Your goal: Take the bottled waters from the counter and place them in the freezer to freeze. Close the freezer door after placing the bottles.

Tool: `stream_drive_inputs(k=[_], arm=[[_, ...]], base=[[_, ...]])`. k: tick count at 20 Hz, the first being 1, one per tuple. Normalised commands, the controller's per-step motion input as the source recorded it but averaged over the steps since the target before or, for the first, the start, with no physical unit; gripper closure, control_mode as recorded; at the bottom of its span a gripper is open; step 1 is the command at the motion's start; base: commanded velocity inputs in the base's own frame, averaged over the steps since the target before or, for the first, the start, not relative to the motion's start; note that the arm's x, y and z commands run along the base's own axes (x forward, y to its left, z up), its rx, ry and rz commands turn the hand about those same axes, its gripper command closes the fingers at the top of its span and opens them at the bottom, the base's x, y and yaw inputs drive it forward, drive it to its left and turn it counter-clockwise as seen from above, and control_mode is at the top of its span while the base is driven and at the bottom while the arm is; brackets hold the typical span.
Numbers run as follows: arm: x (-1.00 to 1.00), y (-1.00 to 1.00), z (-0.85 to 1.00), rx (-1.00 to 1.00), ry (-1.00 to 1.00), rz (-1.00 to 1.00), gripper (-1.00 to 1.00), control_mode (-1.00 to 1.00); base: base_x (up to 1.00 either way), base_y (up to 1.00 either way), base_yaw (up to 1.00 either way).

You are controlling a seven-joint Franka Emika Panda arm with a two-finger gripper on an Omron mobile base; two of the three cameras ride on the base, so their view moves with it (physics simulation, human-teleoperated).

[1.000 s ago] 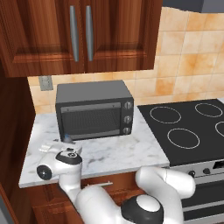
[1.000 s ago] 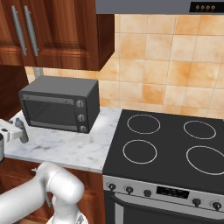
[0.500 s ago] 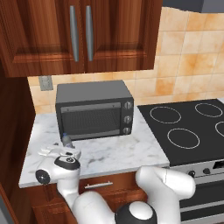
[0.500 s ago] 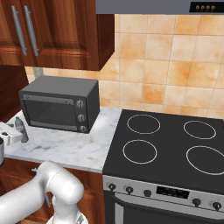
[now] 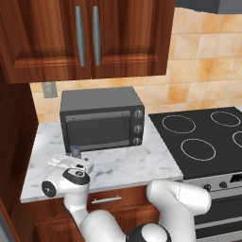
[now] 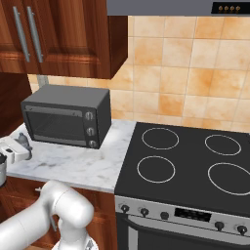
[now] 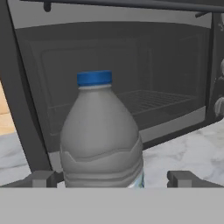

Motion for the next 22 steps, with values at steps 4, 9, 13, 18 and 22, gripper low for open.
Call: stream_drive_inputs(k=[4, 9, 13, 18, 22], arm=[[0.00, -0.01, 0.00, 0.00, 0.00, -0.03, -1.00, -1.00], [0.00, 0.00, 0.00, 0.00, 0.00, 0.00, -1.00, -1.00], [0.00, 0.00, 0.00, 0.00, 0.00, 0.00, -1.00, -1.00], [0.00, 0.00, 0.00, 0.00, 0.00, 0.00, -1.00, -1.00], [0.00, 0.00, 0.00, 0.00, 0.00, 0.00, 1.00, -1.00]], base=[[0.00, 0.00, 0.00], [0.00, 0.00, 0.00], [0.00, 0.00, 0.00], [0.00, 0.00, 0.00], [0.00, 0.00, 0.00]])
